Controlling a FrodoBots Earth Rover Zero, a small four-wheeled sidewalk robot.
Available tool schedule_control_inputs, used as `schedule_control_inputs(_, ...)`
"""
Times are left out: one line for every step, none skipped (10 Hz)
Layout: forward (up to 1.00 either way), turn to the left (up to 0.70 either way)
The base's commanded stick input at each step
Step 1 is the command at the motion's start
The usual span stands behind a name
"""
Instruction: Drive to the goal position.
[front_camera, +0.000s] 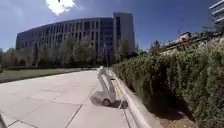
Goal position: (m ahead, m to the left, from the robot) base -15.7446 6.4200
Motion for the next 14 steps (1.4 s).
schedule_control_inputs(0.03, 0.0)
schedule_control_inputs(0.01, 0.0)
schedule_control_inputs(0.03, 0.0)
schedule_control_inputs(0.04, 0.0)
schedule_control_inputs(0.04, 0.0)
schedule_control_inputs(0.04, 0.0)
schedule_control_inputs(0.0, 0.0)
schedule_control_inputs(0.0, 0.0)
schedule_control_inputs(0.01, 0.0)
schedule_control_inputs(0.04, 0.0)
schedule_control_inputs(0.04, 0.0)
schedule_control_inputs(0.04, 0.0)
schedule_control_inputs(0.0, 0.0)
schedule_control_inputs(0.01, 0.0)
